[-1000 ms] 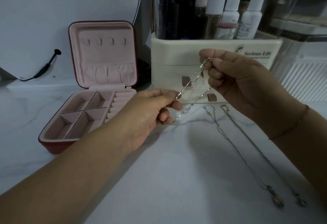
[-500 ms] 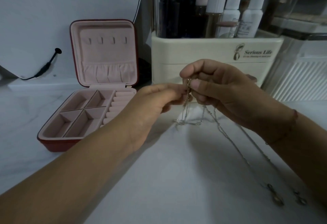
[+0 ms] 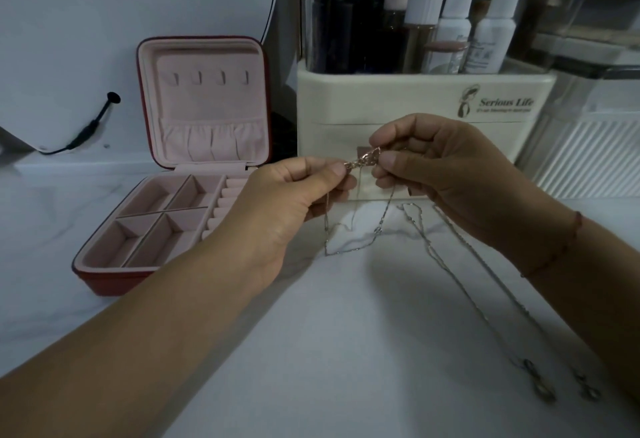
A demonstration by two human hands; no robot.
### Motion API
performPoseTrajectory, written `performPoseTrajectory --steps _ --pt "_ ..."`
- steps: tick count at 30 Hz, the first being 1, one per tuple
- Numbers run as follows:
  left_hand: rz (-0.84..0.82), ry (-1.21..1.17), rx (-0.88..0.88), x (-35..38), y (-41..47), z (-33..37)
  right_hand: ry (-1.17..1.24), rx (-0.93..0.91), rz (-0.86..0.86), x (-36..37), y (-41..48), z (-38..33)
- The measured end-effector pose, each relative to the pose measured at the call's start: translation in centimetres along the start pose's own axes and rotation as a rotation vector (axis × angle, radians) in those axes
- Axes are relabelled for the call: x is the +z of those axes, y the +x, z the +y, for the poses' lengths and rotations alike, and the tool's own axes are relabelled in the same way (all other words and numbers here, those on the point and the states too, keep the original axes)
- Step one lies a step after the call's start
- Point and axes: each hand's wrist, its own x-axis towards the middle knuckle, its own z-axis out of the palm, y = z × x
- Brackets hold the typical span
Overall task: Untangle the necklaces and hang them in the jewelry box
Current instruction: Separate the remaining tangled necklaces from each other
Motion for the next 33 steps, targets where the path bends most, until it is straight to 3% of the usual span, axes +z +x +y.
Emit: performPoseTrajectory --steps 7,15,28,33 --pt "0.076 -0.06 0.001 0.1 0.4 0.0 -0.309 -0.081 0.071 0.3 -0.1 0.0" --pt "0.013 -0.058 -0.025 -0.1 0.4 0.1 -0.635 -0.121 0.132 0.3 0.0 0.2" --pt "-0.162 0.086 0.083 0.5 -0.7 0.4 -0.421 -0.109 -0.031 0.7 -0.4 -0.5" --pt "-0.128 0.137 0.085 0.3 -0.6 0.3 -0.416 -0.105 -0.046 0.7 -0.3 -0.2"
